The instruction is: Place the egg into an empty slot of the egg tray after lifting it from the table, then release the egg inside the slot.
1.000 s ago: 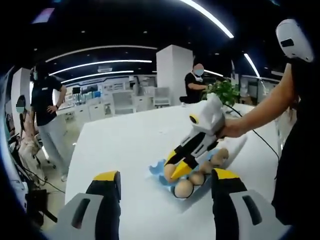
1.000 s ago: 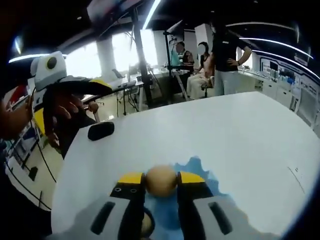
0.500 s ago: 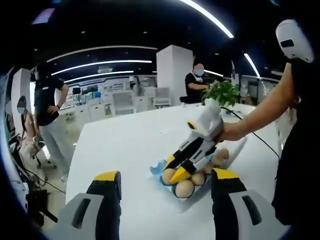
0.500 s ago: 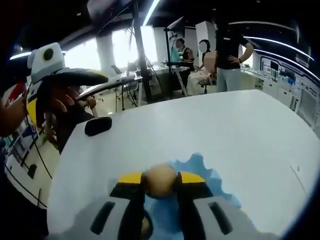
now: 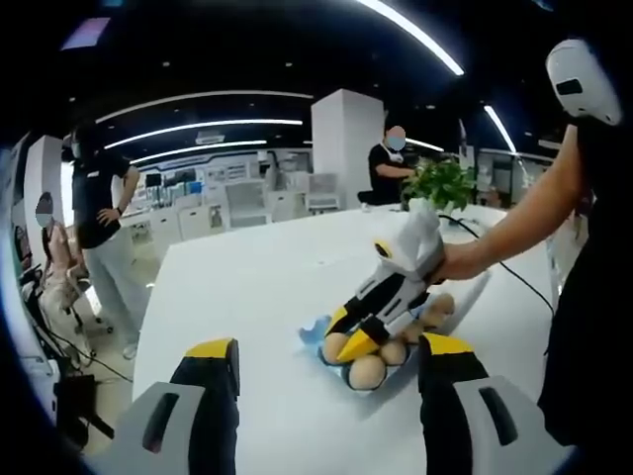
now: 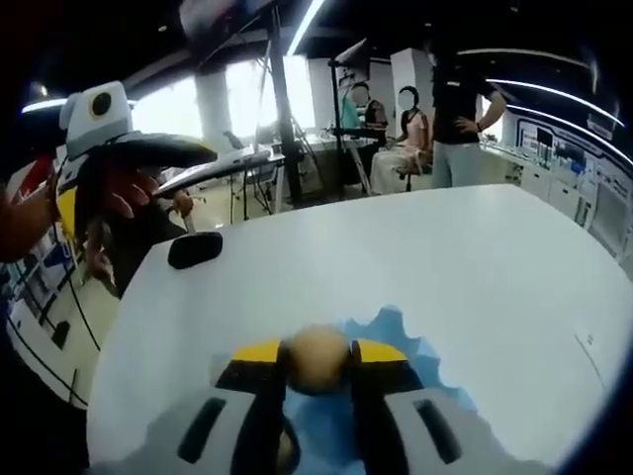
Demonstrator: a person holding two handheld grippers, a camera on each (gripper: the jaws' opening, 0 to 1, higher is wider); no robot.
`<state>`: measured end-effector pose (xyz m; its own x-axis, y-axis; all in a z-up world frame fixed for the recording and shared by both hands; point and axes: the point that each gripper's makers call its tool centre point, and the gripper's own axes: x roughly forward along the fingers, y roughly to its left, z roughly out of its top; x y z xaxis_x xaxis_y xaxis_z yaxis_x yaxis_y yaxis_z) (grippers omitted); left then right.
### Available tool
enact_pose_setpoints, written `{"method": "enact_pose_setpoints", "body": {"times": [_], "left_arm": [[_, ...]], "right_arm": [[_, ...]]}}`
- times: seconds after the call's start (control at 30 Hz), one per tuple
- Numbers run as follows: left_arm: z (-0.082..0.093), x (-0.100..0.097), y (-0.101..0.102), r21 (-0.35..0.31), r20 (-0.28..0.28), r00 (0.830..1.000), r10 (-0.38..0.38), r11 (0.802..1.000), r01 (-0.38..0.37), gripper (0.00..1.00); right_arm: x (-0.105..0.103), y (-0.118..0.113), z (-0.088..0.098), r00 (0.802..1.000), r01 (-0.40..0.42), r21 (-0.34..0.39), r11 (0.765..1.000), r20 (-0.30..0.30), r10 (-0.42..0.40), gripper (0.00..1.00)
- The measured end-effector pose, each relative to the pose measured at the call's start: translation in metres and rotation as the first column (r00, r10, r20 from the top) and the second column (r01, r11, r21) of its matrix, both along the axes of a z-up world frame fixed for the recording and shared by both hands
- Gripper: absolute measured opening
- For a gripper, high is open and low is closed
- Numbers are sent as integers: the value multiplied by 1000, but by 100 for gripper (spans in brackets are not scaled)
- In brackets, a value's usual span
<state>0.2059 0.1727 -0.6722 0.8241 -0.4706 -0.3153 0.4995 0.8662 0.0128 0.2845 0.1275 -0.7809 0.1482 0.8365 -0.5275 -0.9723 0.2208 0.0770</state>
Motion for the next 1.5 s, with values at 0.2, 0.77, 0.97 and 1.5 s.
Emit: {"method": "enact_pose_setpoints", "body": {"times": [0.2,0.77,0.97,1.5], "left_arm": [[1,0,0,0,2,1000,1,1000,-1,74],[5,1,-6,2,12,1000,-12,1000,12,74],[4,1,-8,3,9,1000,-17,1000,17,74],[7,3,-13,5,15,999,-29,1000,29,73]], "right_arm": [[3,-2,0,1000,10,19,1000,6,-10,29],[2,-29,27,997,41,90,995,61,-47,31],[7,-56,38,992,88,118,989,81,-98,31],[13,-127,41,976,189,105,976,89,-199,31]]}}
